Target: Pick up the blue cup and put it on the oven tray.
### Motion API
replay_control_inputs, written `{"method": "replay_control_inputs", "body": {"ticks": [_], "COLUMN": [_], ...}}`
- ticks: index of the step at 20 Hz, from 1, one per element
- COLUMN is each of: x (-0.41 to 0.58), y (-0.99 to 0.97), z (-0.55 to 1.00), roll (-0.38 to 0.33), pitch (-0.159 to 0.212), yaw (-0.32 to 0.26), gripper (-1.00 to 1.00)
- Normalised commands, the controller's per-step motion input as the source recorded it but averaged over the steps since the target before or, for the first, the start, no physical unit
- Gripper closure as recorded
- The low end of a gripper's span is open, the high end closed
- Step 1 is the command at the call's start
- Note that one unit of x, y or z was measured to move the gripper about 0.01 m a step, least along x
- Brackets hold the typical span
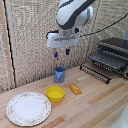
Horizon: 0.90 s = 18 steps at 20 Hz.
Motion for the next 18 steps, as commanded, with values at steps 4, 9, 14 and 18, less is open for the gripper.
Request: {"method": "replay_control_inputs", "body": {"ticks": [4, 9, 14, 18], "x": [0.533, 0.715, 0.486, 0.022], "y": [-0.13, -0.17, -0.27, -0.5], "z": [-0.01, -0.04, -0.03, -0.03], "roll": [0.006, 0.005, 0.005, 0.0], "pitch": [0.025, 0.032, 0.08, 0.159], "yaw": [-0.06, -0.096, -0.152, -0.176], "gripper": [-1.0, -1.0, -1.0, -1.0]}}
